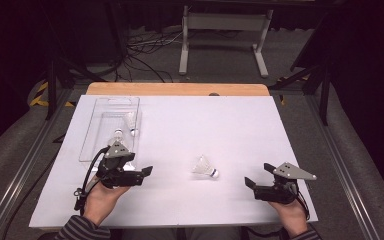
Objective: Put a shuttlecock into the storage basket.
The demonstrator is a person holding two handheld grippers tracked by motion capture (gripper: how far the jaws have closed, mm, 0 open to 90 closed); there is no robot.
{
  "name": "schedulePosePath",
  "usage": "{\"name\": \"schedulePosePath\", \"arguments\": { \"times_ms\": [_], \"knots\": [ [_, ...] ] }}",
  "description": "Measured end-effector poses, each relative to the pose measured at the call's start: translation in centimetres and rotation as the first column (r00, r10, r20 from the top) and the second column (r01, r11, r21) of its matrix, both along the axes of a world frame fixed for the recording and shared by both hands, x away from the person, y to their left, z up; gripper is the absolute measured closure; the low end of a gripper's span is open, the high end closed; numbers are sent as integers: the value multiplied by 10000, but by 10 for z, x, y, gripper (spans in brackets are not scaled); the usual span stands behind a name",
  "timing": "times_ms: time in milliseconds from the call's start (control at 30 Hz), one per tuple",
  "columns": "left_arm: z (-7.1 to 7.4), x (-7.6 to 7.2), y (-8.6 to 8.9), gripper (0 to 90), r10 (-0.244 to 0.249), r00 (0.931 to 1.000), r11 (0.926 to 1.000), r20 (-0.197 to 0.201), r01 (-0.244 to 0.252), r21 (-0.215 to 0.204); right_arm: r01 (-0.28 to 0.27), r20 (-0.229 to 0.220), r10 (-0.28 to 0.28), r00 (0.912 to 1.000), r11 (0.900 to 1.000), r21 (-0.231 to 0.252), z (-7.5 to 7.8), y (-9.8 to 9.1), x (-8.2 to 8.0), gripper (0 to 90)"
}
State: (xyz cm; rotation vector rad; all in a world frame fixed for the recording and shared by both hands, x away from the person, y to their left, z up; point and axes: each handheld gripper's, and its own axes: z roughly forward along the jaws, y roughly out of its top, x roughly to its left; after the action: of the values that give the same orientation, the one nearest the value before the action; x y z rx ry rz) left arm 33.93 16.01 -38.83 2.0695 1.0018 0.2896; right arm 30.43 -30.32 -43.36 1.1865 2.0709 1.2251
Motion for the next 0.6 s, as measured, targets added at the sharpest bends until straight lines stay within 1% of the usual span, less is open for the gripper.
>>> {"name": "schedulePosePath", "arguments": {
  "times_ms": [33,67,233,267,333,367,400,467,533,600],
  "knots": [
    [0,0,-1,228,4,10000,10000,-63,-4,-37,-1,1,1,10000,10000,0,0,0,0,109],
    [0,1,-2,228,-40,10000,10000,-58,40,30,0,1,0,10000,10000,2,0,0,0,109],
    [0,3,-7,228,-150,9998,9999,-108,151,44,-16,-3,16,10000,10000,2,0,0,0,110],
    [0,3,-7,228,-159,9998,9998,-93,160,118,-18,-2,18,10000,10000,4,0,0,0,109],
    [0,3,-10,237,-180,9994,9998,-284,180,19,4,12,-4,10000,10000,5,0,0,0,110],
    [-1,3,-11,239,-222,9994,9997,-255,222,27,7,11,-7,10000,10000,7,0,0,0,109],
    [0,4,-11,241,-246,9994,9996,-249,249,118,-5,9,5,10000,10000,7,0,0,0,110],
    [-1,4,-13,242,-280,9990,9996,-336,282,41,-15,10,15,10000,10000,-4,0,0,0,109],
    [-1,5,-13,243,-281,9991,9995,-305,286,160,-14,10,14,10000,10000,-2,0,0,0,109],
    [-2,6,-14,244,-313,9987,9995,-406,317,95,-11,9,11,10000,10000,1,0,0,0,109]
  ]
}}
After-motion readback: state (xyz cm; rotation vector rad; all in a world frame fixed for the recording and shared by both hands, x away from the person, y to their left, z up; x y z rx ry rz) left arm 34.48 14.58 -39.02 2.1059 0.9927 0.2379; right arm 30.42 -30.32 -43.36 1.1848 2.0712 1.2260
